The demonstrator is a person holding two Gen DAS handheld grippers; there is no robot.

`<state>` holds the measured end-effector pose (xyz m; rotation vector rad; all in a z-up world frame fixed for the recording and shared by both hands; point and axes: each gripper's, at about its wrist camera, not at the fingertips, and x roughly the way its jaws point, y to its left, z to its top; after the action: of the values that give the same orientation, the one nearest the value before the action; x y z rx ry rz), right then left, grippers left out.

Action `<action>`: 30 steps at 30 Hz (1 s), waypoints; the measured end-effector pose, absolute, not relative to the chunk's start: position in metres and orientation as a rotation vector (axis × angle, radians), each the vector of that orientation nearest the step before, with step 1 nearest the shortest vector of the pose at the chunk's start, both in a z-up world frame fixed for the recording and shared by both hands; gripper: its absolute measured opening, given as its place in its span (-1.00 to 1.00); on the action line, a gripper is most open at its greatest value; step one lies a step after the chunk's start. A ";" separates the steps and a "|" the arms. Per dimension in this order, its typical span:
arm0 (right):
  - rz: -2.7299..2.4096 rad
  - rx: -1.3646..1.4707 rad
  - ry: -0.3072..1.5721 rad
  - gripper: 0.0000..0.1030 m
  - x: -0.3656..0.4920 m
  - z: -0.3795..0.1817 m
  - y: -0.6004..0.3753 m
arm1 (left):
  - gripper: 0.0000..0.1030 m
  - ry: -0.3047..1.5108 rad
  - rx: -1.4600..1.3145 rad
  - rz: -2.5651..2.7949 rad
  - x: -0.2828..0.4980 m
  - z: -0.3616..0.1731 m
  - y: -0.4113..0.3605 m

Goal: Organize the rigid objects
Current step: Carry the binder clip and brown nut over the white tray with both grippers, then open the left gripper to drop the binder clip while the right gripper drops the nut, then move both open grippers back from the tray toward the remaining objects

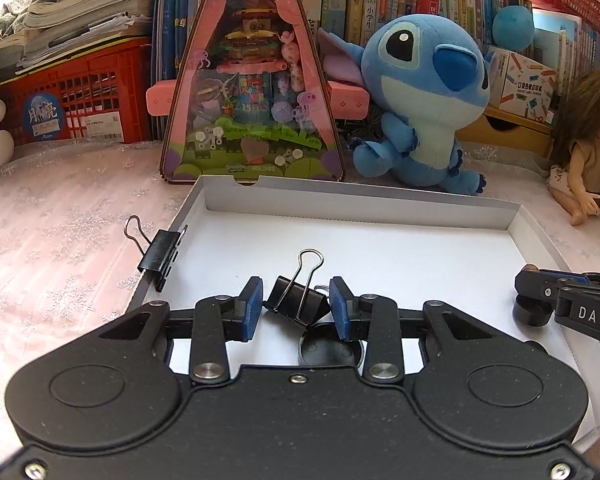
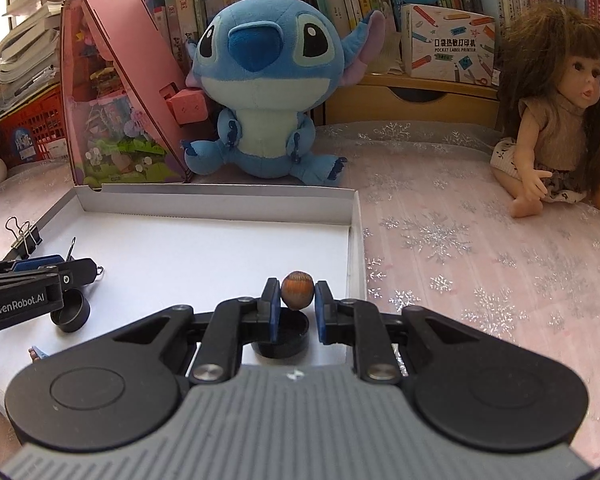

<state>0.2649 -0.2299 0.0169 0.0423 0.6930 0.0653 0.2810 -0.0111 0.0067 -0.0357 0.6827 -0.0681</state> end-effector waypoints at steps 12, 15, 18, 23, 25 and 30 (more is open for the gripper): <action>0.075 0.055 0.696 -0.43 0.263 0.014 -0.228 | -0.09 0.677 -0.085 -0.085 0.279 0.008 -0.006; 0.076 0.061 0.688 -0.23 0.261 0.016 -0.227 | 0.05 0.665 -0.094 -0.087 0.275 0.011 -0.004; 0.080 0.065 0.680 -0.13 0.258 0.018 -0.226 | 0.14 0.651 -0.091 -0.089 0.270 0.015 -0.004; 0.094 0.060 0.651 0.10 0.248 0.025 -0.223 | 0.40 0.628 -0.096 -0.105 0.258 0.022 -0.003; 0.100 0.052 0.636 0.15 0.243 0.028 -0.221 | 0.42 0.617 -0.087 -0.109 0.253 0.024 -0.004; 0.121 0.039 0.599 0.34 0.228 0.035 -0.219 | 0.48 0.594 -0.095 -0.129 0.237 0.031 -0.004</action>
<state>0.2277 -0.2190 0.0354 0.0388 0.5993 0.1208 0.2372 -0.0036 0.0307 -0.0949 0.5943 -0.1292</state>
